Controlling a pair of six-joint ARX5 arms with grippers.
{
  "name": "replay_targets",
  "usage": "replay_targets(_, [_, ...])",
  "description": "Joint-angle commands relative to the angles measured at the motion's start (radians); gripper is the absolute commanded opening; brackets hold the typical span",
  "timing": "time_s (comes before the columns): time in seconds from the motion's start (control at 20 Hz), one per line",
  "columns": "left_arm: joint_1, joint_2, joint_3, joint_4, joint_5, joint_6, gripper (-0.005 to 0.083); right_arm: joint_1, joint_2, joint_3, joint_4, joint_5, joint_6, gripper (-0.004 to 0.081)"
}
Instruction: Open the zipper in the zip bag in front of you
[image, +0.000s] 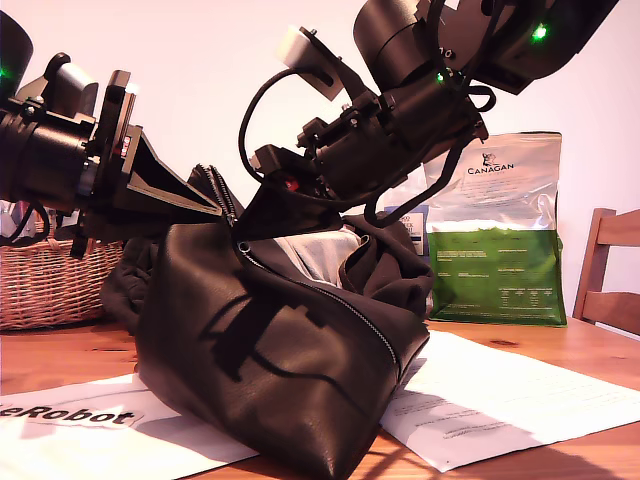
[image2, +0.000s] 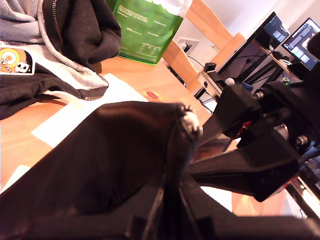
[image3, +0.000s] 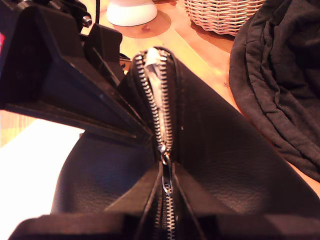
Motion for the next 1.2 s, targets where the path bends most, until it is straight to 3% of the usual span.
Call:
replay_targets(0.0, [0.0,0.002,0.002,0.035,0.014,-0.005,-0.0025,-0.001,0.006,0.002,-0.023,0.004,0.0,0.0034])
replay_targets(0.45, [0.025,0.002,0.002,0.041,0.0,-0.005,-0.0025,-0.004,0.006,0.002,-0.109,0.028,-0.006,-0.0013])
replay_targets(0.85, [0.035,0.002,0.002,0.041,-0.01,-0.006,-0.0025,-0.004,0.006,0.002,-0.093,0.019,0.009,-0.0011])
replay_targets(0.9, [0.035,0.002,0.002,0.041,-0.01,-0.011,-0.0025,-0.003,0.006,0.002,-0.092,0.023,0.008,0.0024])
replay_targets(1.0, [0.035,0.002,0.002,0.041,-0.007,-0.043,-0.0025,-0.001,0.006,0.002,-0.075,0.03,0.005,0.0191])
replay_targets(1.05, [0.035,0.002,0.002,0.041,-0.007,-0.058,-0.0025,0.003,0.006,0.002,-0.058,0.032,0.003,0.0229])
replay_targets(1.15, [0.034,0.002,0.002,0.036,-0.007,-0.08,-0.0025,0.019,0.006,0.002,-0.029,0.077,0.001,0.0229])
